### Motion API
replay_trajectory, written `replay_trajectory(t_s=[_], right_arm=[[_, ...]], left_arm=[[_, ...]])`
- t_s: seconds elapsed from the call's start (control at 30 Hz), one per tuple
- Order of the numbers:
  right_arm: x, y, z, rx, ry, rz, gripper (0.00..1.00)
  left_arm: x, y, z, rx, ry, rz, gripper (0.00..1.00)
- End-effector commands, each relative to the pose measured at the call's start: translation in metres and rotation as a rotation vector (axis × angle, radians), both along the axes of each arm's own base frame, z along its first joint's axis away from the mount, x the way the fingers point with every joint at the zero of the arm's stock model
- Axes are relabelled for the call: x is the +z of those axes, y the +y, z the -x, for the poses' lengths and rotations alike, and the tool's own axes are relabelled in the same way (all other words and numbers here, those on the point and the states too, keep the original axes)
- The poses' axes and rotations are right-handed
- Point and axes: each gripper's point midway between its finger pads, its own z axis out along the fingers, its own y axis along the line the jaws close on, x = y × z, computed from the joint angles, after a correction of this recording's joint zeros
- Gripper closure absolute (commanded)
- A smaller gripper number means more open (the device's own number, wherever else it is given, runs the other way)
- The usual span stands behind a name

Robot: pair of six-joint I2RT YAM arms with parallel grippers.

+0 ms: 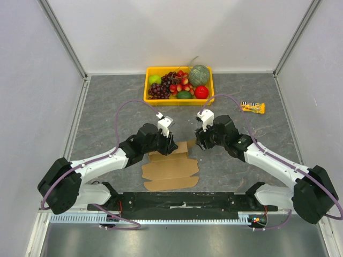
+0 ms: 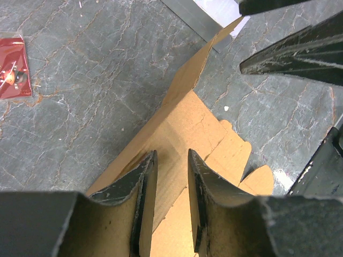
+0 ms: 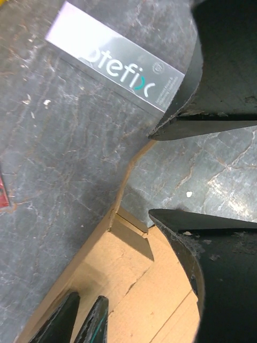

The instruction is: Fold the paper box

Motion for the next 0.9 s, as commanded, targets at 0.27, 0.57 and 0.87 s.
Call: replay_trajectory(t_s=[0.27,0.57,0.87], right_arm=[[0.015,-0.001,-0.022,0.060,-0.052,0.137,0.40],[-0.005,-0.006,-0.023,0.045,0.005,0.199,0.43],[-0.015,-0.008,-0.023,0.026,0.038,0.218,0.57]], left_arm=[[-0.015,0.002,0.010,0.001,0.062,-0.017,0.65],[-0.014,0.002,0.010,0.003,0.061,-0.016,0.65],[-0.013,0.001,0.010,0.000,0.059,-0.014,0.65]])
